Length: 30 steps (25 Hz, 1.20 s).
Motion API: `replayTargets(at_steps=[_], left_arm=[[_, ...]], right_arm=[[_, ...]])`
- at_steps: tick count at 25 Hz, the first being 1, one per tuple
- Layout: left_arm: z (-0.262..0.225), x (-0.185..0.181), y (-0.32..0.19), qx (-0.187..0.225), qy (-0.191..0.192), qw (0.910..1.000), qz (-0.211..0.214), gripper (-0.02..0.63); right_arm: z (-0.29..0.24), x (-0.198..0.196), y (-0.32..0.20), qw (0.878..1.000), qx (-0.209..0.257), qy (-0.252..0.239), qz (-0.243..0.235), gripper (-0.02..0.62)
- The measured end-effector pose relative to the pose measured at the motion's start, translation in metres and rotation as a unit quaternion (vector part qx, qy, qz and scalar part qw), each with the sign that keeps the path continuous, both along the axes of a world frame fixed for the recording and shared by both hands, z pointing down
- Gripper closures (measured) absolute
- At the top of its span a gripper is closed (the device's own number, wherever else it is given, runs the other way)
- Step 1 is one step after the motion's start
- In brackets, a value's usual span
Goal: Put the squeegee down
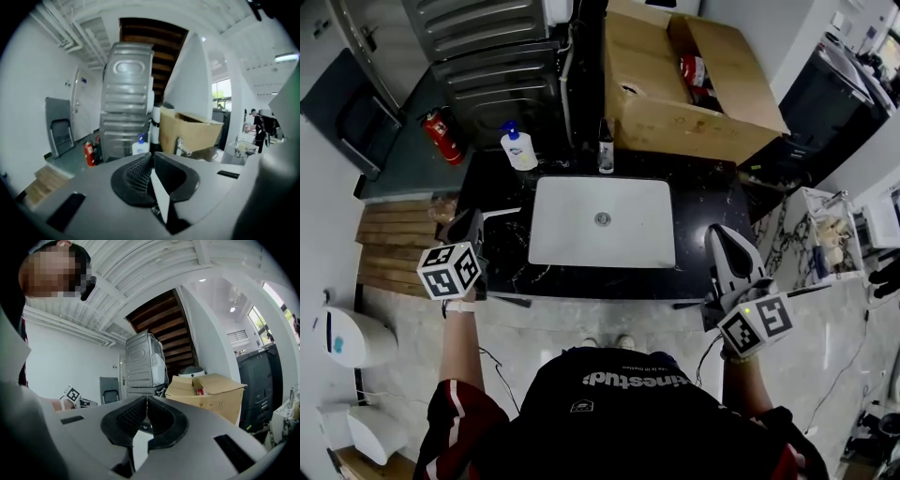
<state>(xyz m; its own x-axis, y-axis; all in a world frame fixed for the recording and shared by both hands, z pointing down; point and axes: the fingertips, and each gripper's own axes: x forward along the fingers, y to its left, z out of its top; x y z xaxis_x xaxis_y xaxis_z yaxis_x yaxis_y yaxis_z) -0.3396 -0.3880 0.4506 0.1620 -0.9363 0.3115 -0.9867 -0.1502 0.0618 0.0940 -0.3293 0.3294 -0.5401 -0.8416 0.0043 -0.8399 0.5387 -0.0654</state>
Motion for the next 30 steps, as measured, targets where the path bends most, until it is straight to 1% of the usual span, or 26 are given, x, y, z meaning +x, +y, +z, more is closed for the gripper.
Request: replayTargets(at_steps=[1, 2, 4, 6, 8, 10, 12, 16, 20, 23, 27, 30], left_arm=[[-0.021, 0.022, 0.005, 0.036, 0.000, 0.9989, 0.030, 0.578], [-0.041, 0.044, 0.010, 0.071, -0.002, 0.9957, 0.060, 0.580], [-0.074, 0.081, 0.023, 0.129, -0.007, 0.9862, 0.104, 0.587], [-0.100, 0.108, 0.035, 0.170, -0.003, 0.9785, 0.117, 0.592], [-0.119, 0.131, 0.045, 0.199, 0.003, 0.9717, 0.127, 0.594], [-0.132, 0.152, 0.050, 0.218, -0.014, 0.9658, 0.140, 0.594], [-0.139, 0.165, 0.049, 0.225, -0.025, 0.9632, 0.146, 0.594], [-0.144, 0.181, 0.046, 0.223, 0.001, 0.9629, 0.152, 0.594], [-0.140, 0.184, 0.047, 0.214, 0.014, 0.9653, 0.150, 0.594], [-0.137, 0.187, 0.050, 0.205, 0.023, 0.9658, 0.158, 0.594], [-0.130, 0.191, 0.052, 0.190, 0.047, 0.9660, 0.169, 0.594], [-0.128, 0.193, 0.056, 0.187, 0.043, 0.9655, 0.176, 0.594]], right_arm=[[-0.002, -0.004, -0.001, 1.000, 0.003, 0.000, -0.005, 0.555], [-0.003, -0.009, -0.001, 1.000, 0.005, 0.000, -0.009, 0.555], [-0.008, -0.016, -0.002, 1.000, 0.011, -0.002, -0.017, 0.555], [-0.012, -0.022, -0.002, 1.000, 0.016, -0.005, -0.023, 0.555], [-0.014, -0.025, -0.003, 0.999, 0.019, -0.005, -0.025, 0.555], [-0.014, -0.024, -0.007, 1.000, 0.017, -0.002, -0.021, 0.555], [-0.013, -0.021, -0.012, 1.000, 0.014, -0.005, -0.013, 0.555], [-0.009, -0.014, -0.018, 1.000, 0.009, -0.016, 0.004, 0.557], [-0.008, -0.013, -0.017, 1.000, 0.013, -0.010, 0.004, 0.557], [-0.006, -0.010, -0.016, 1.000, 0.013, -0.009, 0.005, 0.557], [-0.003, -0.004, -0.015, 1.000, 0.008, -0.009, 0.008, 0.558], [-0.002, -0.004, -0.014, 1.000, 0.006, -0.005, 0.007, 0.558]])
